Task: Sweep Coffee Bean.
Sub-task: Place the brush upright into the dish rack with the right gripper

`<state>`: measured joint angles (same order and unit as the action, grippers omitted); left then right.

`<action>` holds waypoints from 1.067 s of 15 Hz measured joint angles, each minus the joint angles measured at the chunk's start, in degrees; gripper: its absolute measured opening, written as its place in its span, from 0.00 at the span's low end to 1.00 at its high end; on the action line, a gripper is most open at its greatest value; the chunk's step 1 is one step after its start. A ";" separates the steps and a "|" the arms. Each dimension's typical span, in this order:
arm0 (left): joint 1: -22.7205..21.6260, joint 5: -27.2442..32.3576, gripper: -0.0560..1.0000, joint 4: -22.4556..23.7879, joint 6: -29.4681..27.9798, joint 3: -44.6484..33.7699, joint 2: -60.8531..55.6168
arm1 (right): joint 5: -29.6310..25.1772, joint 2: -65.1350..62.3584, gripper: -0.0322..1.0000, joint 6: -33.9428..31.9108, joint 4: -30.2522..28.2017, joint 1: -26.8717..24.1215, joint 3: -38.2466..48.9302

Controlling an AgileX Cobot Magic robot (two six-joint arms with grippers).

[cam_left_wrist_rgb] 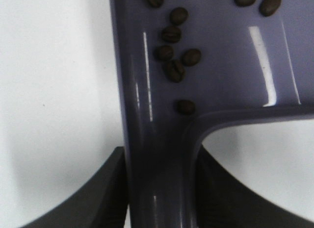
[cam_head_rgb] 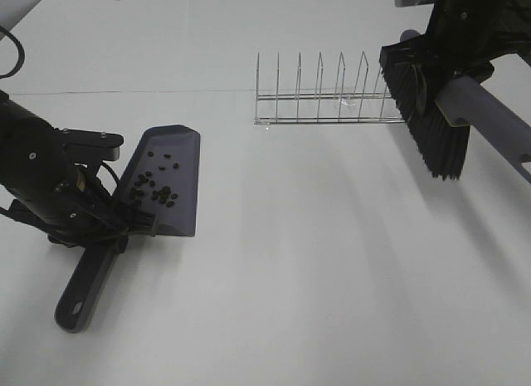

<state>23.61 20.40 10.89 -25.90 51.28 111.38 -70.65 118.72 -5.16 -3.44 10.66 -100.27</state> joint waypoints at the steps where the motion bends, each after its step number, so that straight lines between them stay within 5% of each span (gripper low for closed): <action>1: 0.00 0.00 0.39 0.00 0.00 0.00 0.00 | 0.00 1.26 0.31 0.00 0.00 0.00 0.00; 16: 0.06 0.00 0.39 0.63 0.23 0.00 0.00 | 0.29 8.14 0.31 -0.57 1.20 0.00 -7.16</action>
<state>23.66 20.40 11.52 -25.67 51.28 111.38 -70.36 126.85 -5.73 -2.23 10.66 -107.43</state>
